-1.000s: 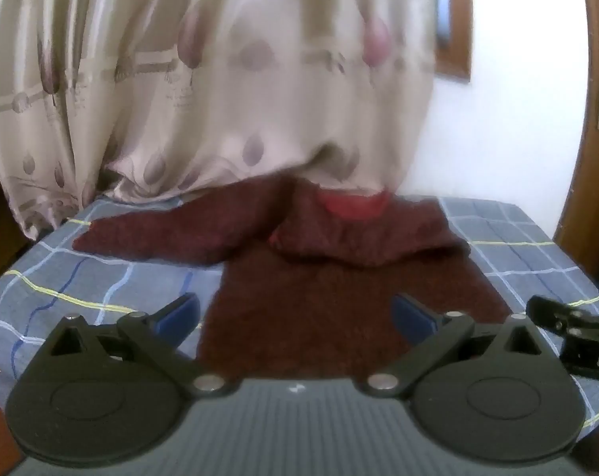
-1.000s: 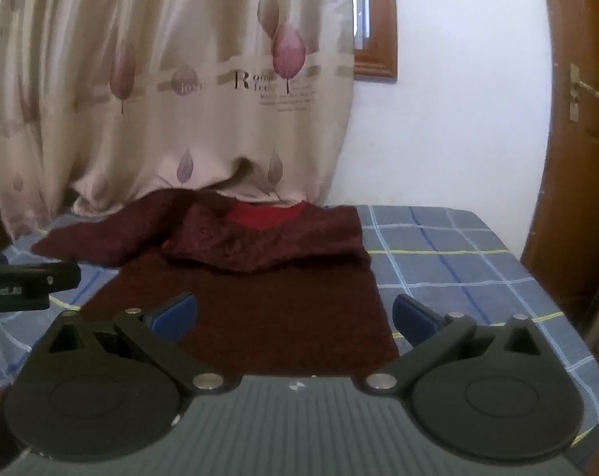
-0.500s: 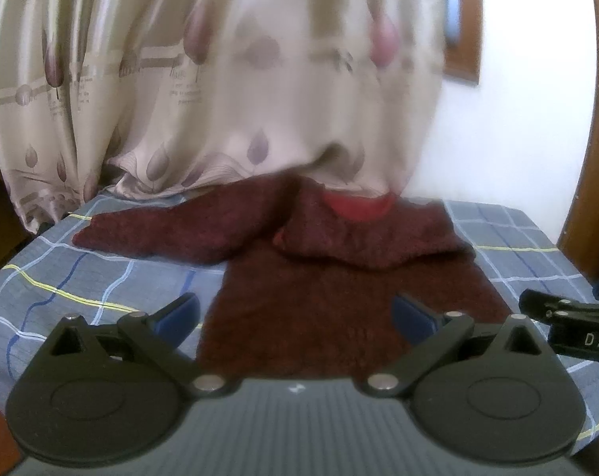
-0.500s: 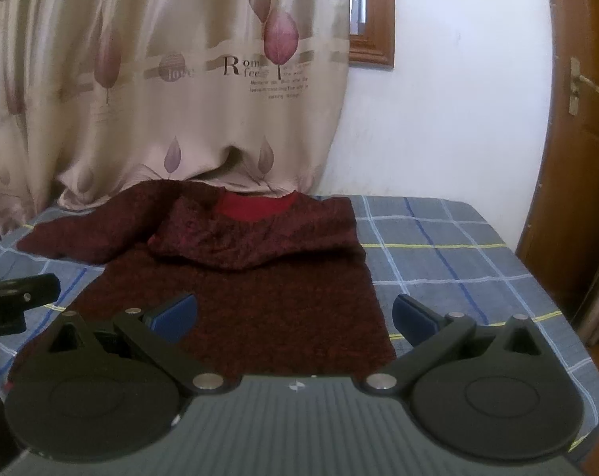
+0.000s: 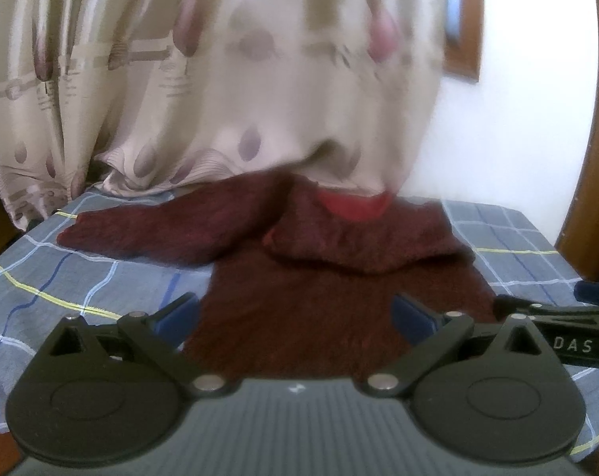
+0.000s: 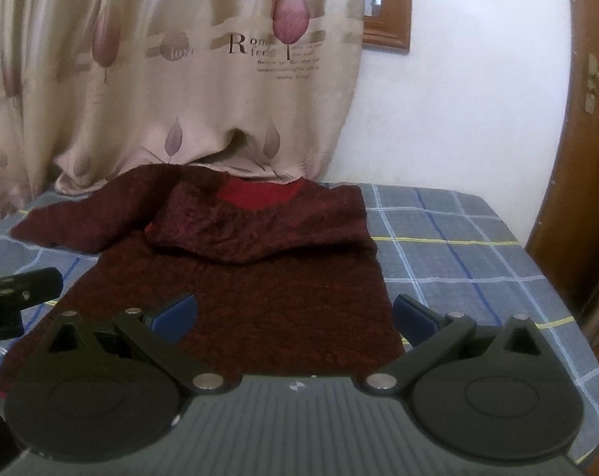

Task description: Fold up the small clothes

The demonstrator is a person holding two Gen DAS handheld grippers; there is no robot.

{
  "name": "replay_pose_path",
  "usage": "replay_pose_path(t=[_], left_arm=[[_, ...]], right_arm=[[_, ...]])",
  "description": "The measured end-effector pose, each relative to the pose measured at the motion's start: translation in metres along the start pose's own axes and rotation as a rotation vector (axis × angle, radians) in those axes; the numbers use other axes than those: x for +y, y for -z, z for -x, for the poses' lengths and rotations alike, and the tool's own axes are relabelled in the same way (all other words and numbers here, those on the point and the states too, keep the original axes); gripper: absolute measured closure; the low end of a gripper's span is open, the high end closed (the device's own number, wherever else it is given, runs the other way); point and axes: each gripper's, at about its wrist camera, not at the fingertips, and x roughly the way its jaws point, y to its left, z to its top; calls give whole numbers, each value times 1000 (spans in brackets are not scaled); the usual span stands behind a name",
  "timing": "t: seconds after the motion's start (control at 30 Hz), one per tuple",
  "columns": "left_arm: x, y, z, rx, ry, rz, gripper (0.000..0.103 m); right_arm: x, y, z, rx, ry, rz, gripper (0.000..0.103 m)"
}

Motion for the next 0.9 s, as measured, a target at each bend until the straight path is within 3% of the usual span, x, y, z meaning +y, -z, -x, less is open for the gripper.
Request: replay_pose_path(t=[0.57, 0.77, 0.9], left_arm=[[4, -3, -31, 12, 14, 49, 0], [0, -5, -39, -8, -28, 2, 0], [1, -7, -48, 18, -11, 2, 0]], right_arm=[[-4, -14, -47, 66, -5, -15, 0], [-4, -15, -58, 86, -15, -17, 0], [-3, -16, -64, 98, -18, -16, 0]])
